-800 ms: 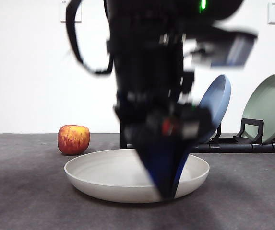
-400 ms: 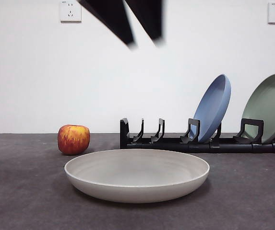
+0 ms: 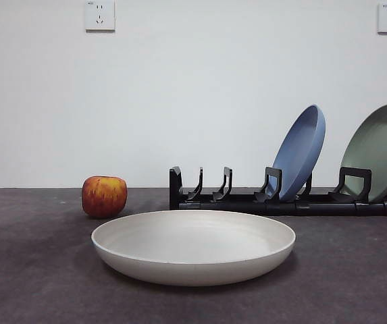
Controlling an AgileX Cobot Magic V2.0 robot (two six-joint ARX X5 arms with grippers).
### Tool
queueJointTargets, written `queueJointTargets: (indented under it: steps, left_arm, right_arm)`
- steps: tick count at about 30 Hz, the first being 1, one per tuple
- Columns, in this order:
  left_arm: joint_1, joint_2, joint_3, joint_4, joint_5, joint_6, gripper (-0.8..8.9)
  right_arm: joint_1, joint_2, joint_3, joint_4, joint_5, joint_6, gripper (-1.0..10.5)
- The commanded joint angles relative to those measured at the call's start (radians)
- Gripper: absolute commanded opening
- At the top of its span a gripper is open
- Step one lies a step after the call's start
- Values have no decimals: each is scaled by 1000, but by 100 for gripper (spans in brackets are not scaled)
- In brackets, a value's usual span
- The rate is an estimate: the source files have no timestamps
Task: Take the yellow plate from the plate rack,put the plate on the table,take the apple from the table,put the apple in the plate
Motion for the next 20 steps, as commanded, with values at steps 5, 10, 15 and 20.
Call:
queueJointTargets:
  steps: [5,10,15,20]
  left_arm:
    - [3,-104,-1,-41,-47,-79,-7]
    - [1,-93,-1,-72,-57,-92,-7]
    - [1,-79,-1,-71,-57,-92,-7]
    - [1,-80,-1,-71,-58,-92,-7]
  right_arm:
    - [142,73,5,225,145,107,600]
    - [306,186,27,444,326,200,604]
    - [448,404,172,473,466,161,614]
    - [527,698,459,420,575,95,663]
